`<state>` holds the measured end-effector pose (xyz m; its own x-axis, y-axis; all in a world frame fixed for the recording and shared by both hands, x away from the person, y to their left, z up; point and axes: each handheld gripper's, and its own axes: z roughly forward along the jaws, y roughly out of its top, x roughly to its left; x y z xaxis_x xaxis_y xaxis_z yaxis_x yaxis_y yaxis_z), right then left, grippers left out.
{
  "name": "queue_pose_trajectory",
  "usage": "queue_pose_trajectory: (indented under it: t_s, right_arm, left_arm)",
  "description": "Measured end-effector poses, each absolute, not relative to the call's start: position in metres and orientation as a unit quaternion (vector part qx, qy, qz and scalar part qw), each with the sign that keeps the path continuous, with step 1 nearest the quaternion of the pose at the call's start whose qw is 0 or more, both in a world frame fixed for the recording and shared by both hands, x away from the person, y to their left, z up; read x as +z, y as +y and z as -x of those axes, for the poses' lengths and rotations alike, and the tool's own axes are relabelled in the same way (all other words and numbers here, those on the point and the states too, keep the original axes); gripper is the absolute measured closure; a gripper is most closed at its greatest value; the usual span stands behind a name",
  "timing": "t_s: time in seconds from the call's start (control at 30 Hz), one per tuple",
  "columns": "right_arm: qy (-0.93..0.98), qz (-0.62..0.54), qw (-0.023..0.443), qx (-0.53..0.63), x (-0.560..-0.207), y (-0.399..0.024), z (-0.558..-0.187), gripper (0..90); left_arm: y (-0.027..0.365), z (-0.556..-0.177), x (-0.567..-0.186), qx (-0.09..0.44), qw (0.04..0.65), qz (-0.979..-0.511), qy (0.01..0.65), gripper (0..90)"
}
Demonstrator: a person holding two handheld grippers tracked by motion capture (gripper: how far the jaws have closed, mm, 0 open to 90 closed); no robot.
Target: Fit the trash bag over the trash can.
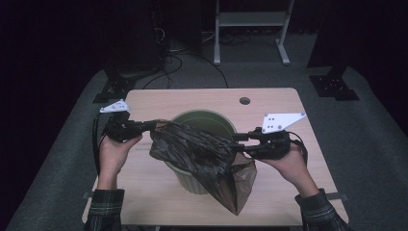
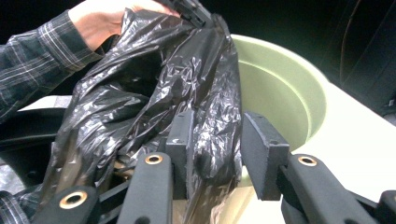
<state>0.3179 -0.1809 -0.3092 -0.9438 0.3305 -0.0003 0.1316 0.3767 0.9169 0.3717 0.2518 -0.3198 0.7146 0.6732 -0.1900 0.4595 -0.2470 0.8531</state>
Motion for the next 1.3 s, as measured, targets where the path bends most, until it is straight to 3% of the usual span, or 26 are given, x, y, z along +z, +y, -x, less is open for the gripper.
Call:
queue_pose_trajectory:
  t_s: [0.13, 0.3, 0.6, 0.87, 1.3]
  right_arm:
    - [0.831, -0.15, 0.073, 0.53, -0.316, -0.174, -0.326, 63.3]
    - [0.836, -0.147, 0.075, 0.523, -0.317, -0.17, -0.328, 90.0]
    - [0.801, -0.185, 0.122, 0.556, -0.309, -0.182, -0.346, 90.0]
    - [0.775, -0.254, 0.173, 0.552, -0.317, -0.182, -0.396, 90.0]
    - [0.797, -0.305, 0.143, 0.502, -0.374, -0.179, -0.415, 90.0]
  left_arm:
    - [0.251, -0.372, -0.32, 0.108, 0.495, -0.782, 0.362, 89.6]
    - [0.252, -0.371, -0.319, 0.107, 0.497, -0.782, 0.361, 89.6]
    - [0.248, -0.378, -0.316, 0.124, 0.484, -0.786, 0.365, 89.6]
    - [0.241, -0.402, -0.324, 0.135, 0.459, -0.79, 0.382, 89.7]
    - [0.238, -0.413, -0.374, 0.088, 0.412, -0.809, 0.409, 89.7]
